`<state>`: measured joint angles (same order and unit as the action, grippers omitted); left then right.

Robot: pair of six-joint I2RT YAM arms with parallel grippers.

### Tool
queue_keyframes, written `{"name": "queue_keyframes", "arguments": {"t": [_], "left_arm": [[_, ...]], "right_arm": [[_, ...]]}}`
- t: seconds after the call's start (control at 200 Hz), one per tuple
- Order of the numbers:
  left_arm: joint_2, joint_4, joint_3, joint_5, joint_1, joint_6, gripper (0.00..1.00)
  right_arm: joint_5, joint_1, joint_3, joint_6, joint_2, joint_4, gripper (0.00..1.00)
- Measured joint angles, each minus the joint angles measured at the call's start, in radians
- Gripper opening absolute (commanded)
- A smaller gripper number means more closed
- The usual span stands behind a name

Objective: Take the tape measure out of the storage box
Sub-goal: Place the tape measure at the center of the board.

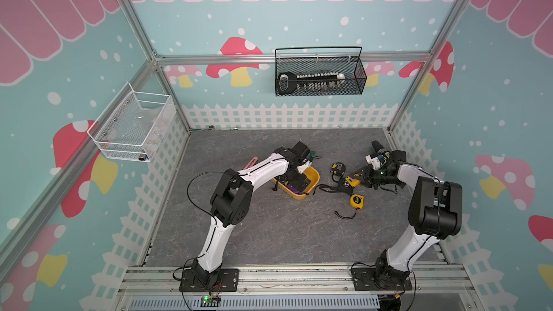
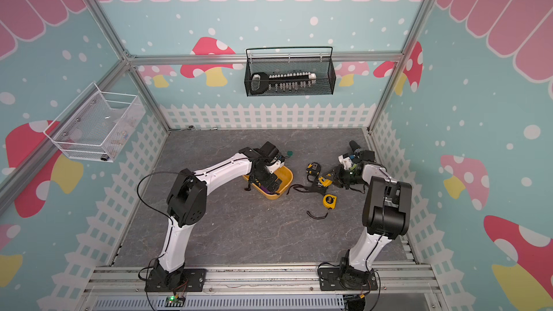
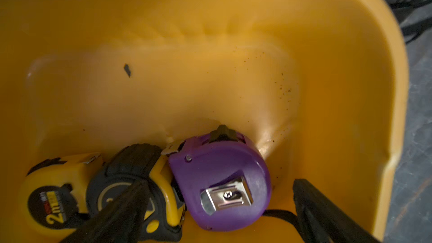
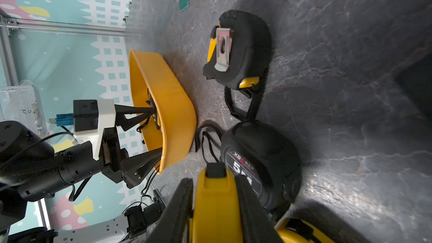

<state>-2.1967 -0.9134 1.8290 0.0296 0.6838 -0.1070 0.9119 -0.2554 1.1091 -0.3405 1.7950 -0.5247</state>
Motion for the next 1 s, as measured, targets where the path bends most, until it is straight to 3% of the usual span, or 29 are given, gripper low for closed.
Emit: {"name": "queue_keyframes", "arguments": {"t": [0.245,0.565,0.77,0.901,0.946,1.001], "left_arm": [[-0.061,-0.017,0.082,-0.031,0.007,-0.013,0.99],[-0.092,-0.046,0.127,-0.088,0.006,-0.011,0.99],[-0.068,-0.069,0.127,-0.117,-0.031,0.047,0.99],[-0.046,-0.09,0.129,-0.141,-0.067,0.063,0.99],[-0.047,-0.103,0.133,-0.15,-0.076,0.066,0.99],[-0.048,-0.12,0.136,-0.158,-0.082,0.066,0.99]], "right_arm": [[-0.044,0.029,0.217,-0.012,0.105,0.004,0.31],[-0.092,0.032,0.553,-0.064,0.416,0.016,0.35],[-0.139,0.053,0.658,-0.079,0.54,0.006,0.38],[-0.156,0.063,0.691,-0.084,0.565,-0.013,0.52],[-0.159,0.066,0.699,-0.082,0.565,-0.019,0.65],[-0.153,0.068,0.711,-0.076,0.565,-0.027,0.74]]}}
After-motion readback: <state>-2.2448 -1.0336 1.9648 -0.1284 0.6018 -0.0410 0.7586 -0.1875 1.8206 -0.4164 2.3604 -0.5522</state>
